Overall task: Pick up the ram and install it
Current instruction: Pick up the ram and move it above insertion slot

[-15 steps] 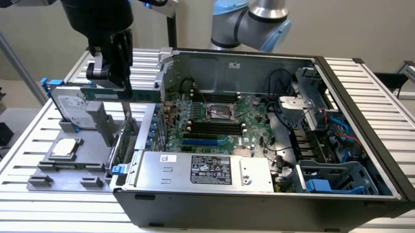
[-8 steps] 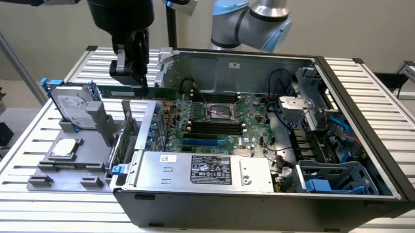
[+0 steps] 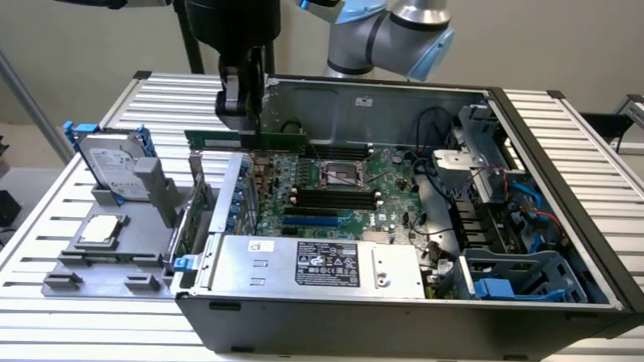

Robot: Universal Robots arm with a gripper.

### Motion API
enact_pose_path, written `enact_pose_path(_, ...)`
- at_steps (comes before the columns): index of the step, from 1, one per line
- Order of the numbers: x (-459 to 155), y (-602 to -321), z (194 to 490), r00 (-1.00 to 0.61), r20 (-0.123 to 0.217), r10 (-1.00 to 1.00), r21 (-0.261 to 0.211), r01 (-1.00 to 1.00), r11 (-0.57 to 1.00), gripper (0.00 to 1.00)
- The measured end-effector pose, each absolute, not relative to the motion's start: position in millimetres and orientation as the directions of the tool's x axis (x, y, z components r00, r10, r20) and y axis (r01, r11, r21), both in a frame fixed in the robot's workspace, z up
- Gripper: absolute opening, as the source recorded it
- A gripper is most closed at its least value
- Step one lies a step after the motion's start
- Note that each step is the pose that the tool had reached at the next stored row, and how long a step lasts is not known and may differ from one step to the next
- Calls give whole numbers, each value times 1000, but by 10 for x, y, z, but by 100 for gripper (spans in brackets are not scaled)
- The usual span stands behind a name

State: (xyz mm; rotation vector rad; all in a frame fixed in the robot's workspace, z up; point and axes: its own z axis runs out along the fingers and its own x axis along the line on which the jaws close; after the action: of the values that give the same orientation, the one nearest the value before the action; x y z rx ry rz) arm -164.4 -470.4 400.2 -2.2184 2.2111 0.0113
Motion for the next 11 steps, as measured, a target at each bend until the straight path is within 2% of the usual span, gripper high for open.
enact_pose_path(11,-1182,-4594,4001,3,-12,-1000,-2,-1000,-3,14)
